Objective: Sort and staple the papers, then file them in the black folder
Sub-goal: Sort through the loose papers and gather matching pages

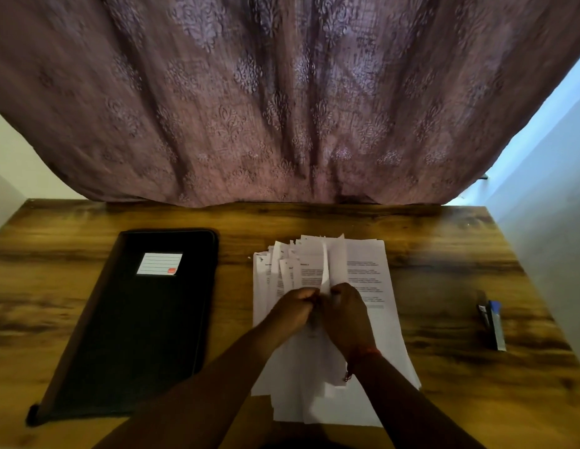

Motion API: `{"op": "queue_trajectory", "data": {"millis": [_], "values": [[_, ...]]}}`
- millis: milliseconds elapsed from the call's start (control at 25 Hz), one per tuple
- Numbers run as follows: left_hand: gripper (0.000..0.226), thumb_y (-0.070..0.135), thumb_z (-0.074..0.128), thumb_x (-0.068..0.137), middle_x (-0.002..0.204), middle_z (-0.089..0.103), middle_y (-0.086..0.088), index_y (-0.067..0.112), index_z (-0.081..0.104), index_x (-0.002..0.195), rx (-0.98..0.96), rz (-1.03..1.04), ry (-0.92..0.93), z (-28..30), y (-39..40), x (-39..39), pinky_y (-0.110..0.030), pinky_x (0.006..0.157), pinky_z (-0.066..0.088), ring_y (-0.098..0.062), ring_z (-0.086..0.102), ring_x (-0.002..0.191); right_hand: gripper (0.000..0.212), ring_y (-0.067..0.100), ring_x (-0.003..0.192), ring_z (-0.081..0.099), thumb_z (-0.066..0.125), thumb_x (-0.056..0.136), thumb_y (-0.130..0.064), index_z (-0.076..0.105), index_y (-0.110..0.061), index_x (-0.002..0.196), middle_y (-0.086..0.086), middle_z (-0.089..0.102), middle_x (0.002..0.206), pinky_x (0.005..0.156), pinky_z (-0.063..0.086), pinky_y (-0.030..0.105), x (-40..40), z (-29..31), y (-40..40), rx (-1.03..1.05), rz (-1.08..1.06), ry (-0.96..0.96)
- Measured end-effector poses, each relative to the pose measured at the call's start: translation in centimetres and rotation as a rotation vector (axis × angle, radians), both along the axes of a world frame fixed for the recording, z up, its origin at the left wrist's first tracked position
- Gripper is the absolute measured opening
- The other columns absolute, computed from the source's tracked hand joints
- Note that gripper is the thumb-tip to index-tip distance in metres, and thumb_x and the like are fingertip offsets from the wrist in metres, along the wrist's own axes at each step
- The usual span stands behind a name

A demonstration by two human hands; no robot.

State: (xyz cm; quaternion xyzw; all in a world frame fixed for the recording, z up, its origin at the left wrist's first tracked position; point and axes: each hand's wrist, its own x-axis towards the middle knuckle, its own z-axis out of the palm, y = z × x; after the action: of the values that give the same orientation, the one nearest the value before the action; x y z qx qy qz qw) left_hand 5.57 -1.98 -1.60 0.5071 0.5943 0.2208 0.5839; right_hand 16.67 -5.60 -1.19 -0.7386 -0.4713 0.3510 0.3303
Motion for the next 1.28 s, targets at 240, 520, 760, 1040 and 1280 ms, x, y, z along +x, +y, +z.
{"op": "queue_trajectory", "data": {"millis": [240,520,760,1040,1280], "values": [[0.034,0.010,0.055,0.098,0.135,0.059,0.000,0.023,0.059,0.129,0.217,-0.187,0.133,-1.4,-0.8,0.0,-0.033,0.111,0.040,-0.019,0.052,0.129,0.027,0.023,0.113,0.060,0.061,0.093,-0.013,0.051,-0.025,0.114,-0.002,0.061,0.116,0.095,0.050,0.041,0.1,0.7,0.6,0.013,-0.043,0.099],[0.033,0.020,0.062,0.096,0.134,0.061,-0.001,0.021,0.056,0.128,0.220,0.078,0.276,-1.8,0.0,-0.9,-0.040,0.101,0.048,-0.023,0.057,0.125,0.071,0.022,0.119,0.053,0.054,0.096,-0.014,0.017,-0.031,0.154,0.005,0.048,0.133,0.098,0.049,0.045,0.3,0.4,-0.4,0.061,0.123,-0.174],[0.028,0.022,0.059,0.098,0.135,0.060,-0.004,0.017,0.060,0.125,0.150,0.024,0.375,-2.1,0.3,-1.0,-0.039,0.107,0.044,-0.025,0.054,0.128,0.037,0.024,0.127,0.052,0.052,0.098,-0.016,0.049,-0.019,0.134,0.004,0.052,0.135,0.105,0.045,0.039,0.1,-0.5,-0.2,-0.044,0.177,-0.305],[0.031,0.035,0.058,0.097,0.131,0.063,-0.001,0.021,0.061,0.125,0.225,0.029,0.448,-1.7,0.5,-0.1,-0.038,0.106,0.042,-0.025,0.057,0.124,0.031,0.022,0.120,0.055,0.058,0.095,-0.037,0.056,-0.016,0.118,0.002,0.058,0.124,0.102,0.045,0.035,-0.3,-0.1,1.1,-0.051,0.084,-0.097],[0.054,0.028,0.070,0.088,0.134,0.049,-0.008,0.015,0.044,0.134,0.467,-0.033,0.682,-2.9,0.4,-0.7,-0.038,0.095,0.055,-0.027,0.051,0.125,0.033,0.026,0.126,0.051,0.061,0.093,-0.021,0.053,-0.014,0.124,0.005,0.055,0.131,0.105,0.043,0.039,-0.1,-0.8,0.8,-0.060,0.122,-0.147]]}}
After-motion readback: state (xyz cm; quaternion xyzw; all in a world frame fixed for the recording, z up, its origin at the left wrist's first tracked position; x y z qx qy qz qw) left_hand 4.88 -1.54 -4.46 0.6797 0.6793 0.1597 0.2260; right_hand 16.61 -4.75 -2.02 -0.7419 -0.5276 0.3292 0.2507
